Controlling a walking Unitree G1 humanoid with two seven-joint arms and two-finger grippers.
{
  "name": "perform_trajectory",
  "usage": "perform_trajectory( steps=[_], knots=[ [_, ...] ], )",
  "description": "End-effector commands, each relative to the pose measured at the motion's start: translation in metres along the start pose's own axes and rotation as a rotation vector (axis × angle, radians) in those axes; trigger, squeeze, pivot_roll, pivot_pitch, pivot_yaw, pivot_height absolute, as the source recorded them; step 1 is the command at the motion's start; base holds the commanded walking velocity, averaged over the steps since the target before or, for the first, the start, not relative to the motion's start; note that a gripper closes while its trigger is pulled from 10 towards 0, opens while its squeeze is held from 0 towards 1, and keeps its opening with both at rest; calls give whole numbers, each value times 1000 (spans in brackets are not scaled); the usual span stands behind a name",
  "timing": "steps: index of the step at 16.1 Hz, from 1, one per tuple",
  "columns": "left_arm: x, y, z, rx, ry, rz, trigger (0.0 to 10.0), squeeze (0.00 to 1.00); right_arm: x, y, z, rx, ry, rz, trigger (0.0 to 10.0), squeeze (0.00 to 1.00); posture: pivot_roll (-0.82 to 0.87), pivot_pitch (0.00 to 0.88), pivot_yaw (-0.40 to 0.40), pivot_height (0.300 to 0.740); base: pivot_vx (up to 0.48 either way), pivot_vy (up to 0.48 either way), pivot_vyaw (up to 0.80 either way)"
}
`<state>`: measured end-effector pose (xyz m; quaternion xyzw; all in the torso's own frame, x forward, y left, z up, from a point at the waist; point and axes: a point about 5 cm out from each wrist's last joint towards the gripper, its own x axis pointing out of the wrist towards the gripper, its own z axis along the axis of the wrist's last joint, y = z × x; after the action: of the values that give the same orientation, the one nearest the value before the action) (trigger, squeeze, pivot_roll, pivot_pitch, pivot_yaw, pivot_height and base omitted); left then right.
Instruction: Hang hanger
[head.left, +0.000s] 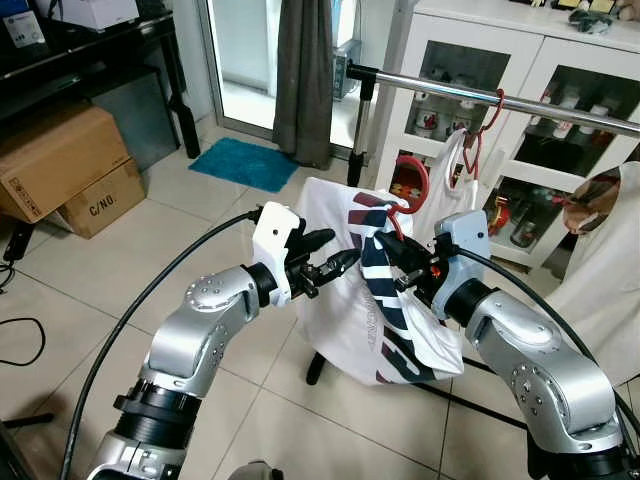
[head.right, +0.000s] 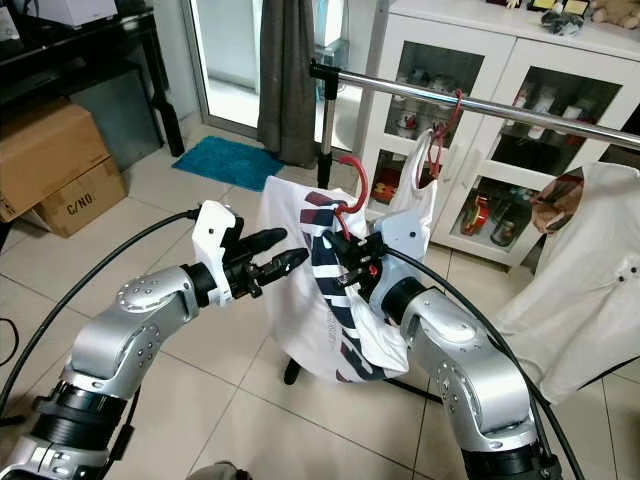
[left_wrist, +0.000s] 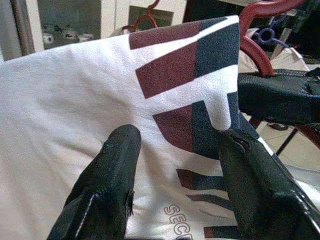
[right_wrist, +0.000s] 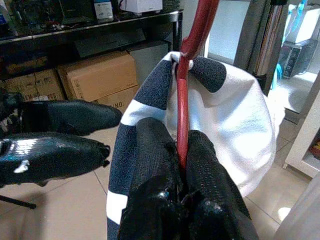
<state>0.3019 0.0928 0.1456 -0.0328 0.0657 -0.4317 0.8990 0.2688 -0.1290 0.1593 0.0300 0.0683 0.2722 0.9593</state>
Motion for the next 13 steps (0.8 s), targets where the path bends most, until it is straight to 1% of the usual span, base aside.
perform_trajectory(
  steps=[1,3,7,10,11,13],
  knots=[
    [4,1,5,12,-16,-24,0,0,-1,-1,16,-23,-55,7,10000,0,-57,0,-27,710,0,0,0],
    [9,1,6,4,-30,-62,0,0,0,0,16,-21,-54,8,10000,0,-60,0,-25,710,0,0,0],
    [12,5,7,11,-42,-58,0,0,-2,0,16,-17,-55,2,10000,0,-60,0,-25,710,0,0,0],
    [13,10,8,6,-59,-34,0,0,-3,1,17,-15,-57,-2,10000,0,-60,0,-25,710,0,0,0],
    [14,15,11,-10,-91,3,0,0,-3,1,17,-14,-59,-4,10000,0,-68,0,-9,710,0,0,0],
    [14,18,11,-18,-103,15,0,0,-3,1,17,-12,-59,-4,10000,0,-68,0,-9,710,0,0,0]
  ],
)
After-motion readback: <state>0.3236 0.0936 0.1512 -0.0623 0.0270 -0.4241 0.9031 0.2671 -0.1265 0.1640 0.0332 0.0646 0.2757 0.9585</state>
